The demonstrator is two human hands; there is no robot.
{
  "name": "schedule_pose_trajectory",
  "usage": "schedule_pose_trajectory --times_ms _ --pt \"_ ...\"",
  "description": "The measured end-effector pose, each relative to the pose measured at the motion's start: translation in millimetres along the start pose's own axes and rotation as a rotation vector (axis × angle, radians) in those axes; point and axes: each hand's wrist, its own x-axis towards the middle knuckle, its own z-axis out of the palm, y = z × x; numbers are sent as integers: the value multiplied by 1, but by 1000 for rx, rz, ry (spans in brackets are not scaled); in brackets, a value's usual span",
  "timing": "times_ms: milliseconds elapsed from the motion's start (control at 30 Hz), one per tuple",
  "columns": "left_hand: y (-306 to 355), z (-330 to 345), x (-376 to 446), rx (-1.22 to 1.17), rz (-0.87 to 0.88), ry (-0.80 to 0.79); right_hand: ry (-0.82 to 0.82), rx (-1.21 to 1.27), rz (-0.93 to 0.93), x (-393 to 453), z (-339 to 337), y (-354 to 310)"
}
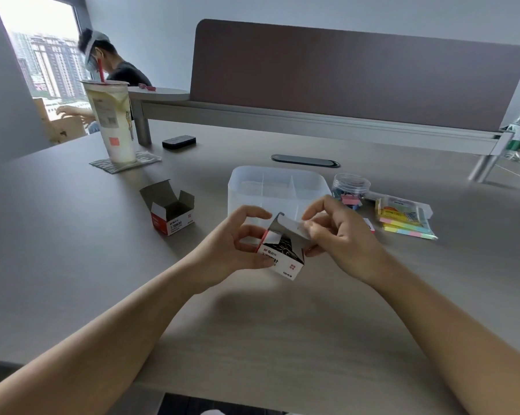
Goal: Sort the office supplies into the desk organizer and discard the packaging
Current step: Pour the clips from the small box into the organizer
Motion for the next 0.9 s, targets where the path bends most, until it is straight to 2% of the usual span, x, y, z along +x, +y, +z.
schedule_pose_trajectory --times_ms 167,400,533,700,900 --pt "1 0 -4 -3 31 -37 144 17 18 9 5 -3" --pt "11 -3 -9 -22 54 7 213 58 -23 13 8 -16" --pt "20 -12 -8 -7 112 102 106 74 -47 11 11 -20" --pt "31 -22 1 44 157 129 -39 138 10 29 14 -36" --pt "45 -40 19 119 176 151 -104 164 18 58 12 -51"
